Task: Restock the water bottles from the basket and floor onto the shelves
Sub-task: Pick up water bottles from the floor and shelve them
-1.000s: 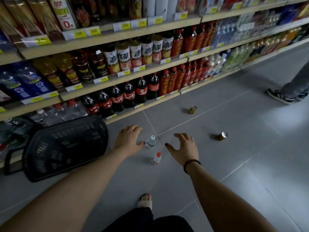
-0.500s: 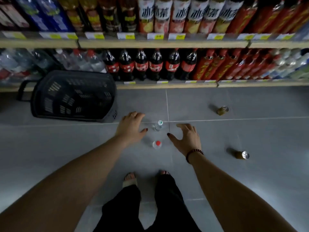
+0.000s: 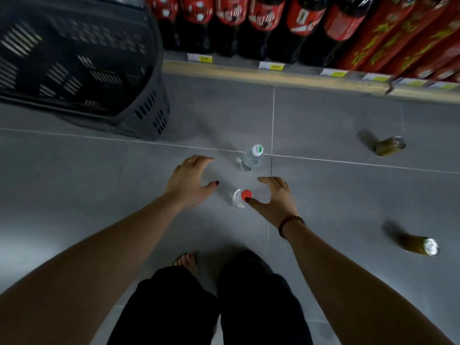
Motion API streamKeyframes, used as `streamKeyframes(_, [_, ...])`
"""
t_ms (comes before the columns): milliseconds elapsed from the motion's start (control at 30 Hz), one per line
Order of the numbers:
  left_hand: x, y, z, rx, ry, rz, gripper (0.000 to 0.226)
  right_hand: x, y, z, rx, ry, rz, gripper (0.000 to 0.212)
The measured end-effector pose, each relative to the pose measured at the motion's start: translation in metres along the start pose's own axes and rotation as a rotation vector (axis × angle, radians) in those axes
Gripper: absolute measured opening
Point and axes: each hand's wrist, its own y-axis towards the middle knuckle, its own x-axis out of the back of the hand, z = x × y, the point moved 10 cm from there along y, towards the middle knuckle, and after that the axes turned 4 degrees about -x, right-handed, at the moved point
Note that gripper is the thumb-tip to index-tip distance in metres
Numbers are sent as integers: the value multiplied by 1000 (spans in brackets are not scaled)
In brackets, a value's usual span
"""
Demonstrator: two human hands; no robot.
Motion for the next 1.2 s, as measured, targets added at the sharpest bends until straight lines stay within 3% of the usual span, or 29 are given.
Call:
streamKeyframes(200, [-59,38,43,-101,-94,-100,61,-73,53,-49,116,15,60,70])
streamKeyframes(400, [-92,76,49,-215,-189,-196,52,-91,83,-59,305,295,13,37])
streamKeyframes(767, [-87,74,55,-78,-759,-167,20,-51,94,-36,288,644,-81,16])
streamKeyframes(867, [-86,65,41,-94,-808,-110,24,-27,88,-6,327,742,-99,11])
streamKeyframes(1000, [-82,55,24,-109,-929,-61,43,-2,76,35,368,767,-116,29])
streamKeyframes(1200, [-80,50,15,-113,-1012,-66,63,11,61,77,362,943,-115,19])
